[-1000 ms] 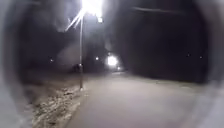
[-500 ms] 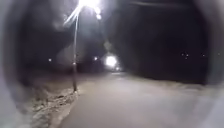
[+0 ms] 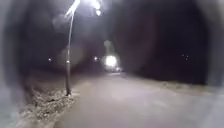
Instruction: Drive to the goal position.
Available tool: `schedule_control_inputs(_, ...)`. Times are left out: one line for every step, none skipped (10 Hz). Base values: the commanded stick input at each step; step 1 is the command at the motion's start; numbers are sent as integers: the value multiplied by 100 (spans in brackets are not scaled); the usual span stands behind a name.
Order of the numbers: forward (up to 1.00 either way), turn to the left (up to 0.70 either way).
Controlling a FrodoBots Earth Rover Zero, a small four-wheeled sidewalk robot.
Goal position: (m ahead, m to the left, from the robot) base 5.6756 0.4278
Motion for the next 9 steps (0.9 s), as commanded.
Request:
schedule_control_inputs(100, 20)
schedule_control_inputs(100, 0)
schedule_control_inputs(100, 0)
schedule_control_inputs(100, 0)
schedule_control_inputs(100, 0)
schedule_control_inputs(100, 0)
schedule_control_inputs(100, 0)
schedule_control_inputs(100, 0)
schedule_control_inputs(100, 0)
